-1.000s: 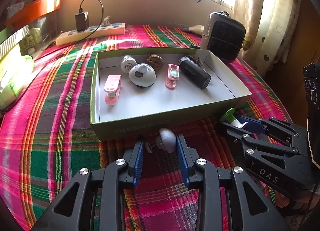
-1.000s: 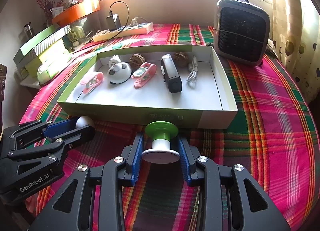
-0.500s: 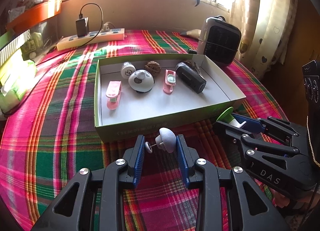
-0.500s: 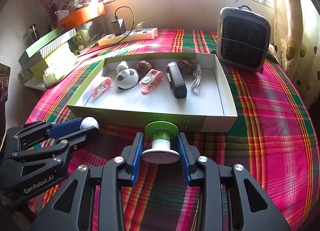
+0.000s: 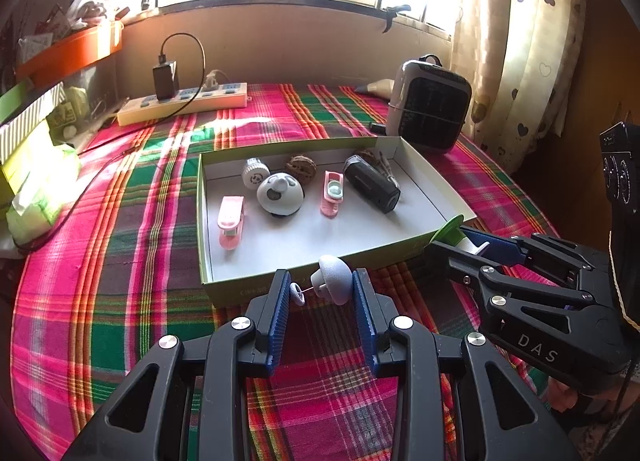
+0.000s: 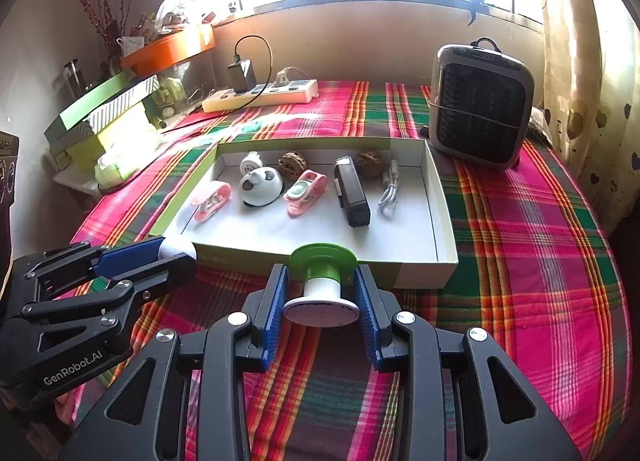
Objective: Organize objects
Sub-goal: 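Lift the white knob and spool off the tablecloth with both grippers, then carry the white knob and spool over the white tray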
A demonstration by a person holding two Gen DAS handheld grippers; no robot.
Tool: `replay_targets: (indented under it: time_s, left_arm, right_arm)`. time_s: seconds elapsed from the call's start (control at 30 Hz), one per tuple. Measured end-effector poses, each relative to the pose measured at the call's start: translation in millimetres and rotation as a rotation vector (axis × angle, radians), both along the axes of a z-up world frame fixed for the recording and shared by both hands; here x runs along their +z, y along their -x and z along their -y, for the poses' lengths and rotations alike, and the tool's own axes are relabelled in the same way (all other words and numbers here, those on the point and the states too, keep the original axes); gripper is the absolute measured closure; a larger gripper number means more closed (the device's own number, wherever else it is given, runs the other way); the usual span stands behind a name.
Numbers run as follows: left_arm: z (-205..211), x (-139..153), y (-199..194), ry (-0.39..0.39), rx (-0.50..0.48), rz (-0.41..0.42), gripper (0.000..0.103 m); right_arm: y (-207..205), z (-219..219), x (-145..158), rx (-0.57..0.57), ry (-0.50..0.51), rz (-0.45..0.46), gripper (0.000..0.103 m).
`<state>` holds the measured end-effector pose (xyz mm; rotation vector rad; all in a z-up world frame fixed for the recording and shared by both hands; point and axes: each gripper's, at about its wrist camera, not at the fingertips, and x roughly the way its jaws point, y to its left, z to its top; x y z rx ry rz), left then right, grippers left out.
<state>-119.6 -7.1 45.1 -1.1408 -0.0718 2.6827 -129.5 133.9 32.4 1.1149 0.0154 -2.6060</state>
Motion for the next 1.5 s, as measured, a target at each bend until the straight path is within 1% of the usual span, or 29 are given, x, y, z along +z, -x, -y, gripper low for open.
replay_targets:
  time_s: [0.4,0.83,1.1,1.5]
  left_arm:
    - [4,8,12,0.003,0.004,-0.021,0.073]
    - [12,5,33,0.004,0.023,-0.013,0.073]
    - [16,-2,47,0.005,0.034,0.002,0.073]
    - [14,-17,64,0.026,0.019,0.047,0.073]
  right_arm:
    - [15,0,11,0.007,0.000,-0.018,0.068]
    - [45,6,6,0.047,-0.003,-0.001,0.068]
    - [64,16,-1,0.085,-0.002,0.032,0.068]
    - [81,25,-18,0.123,-0.009,0.088,0.068]
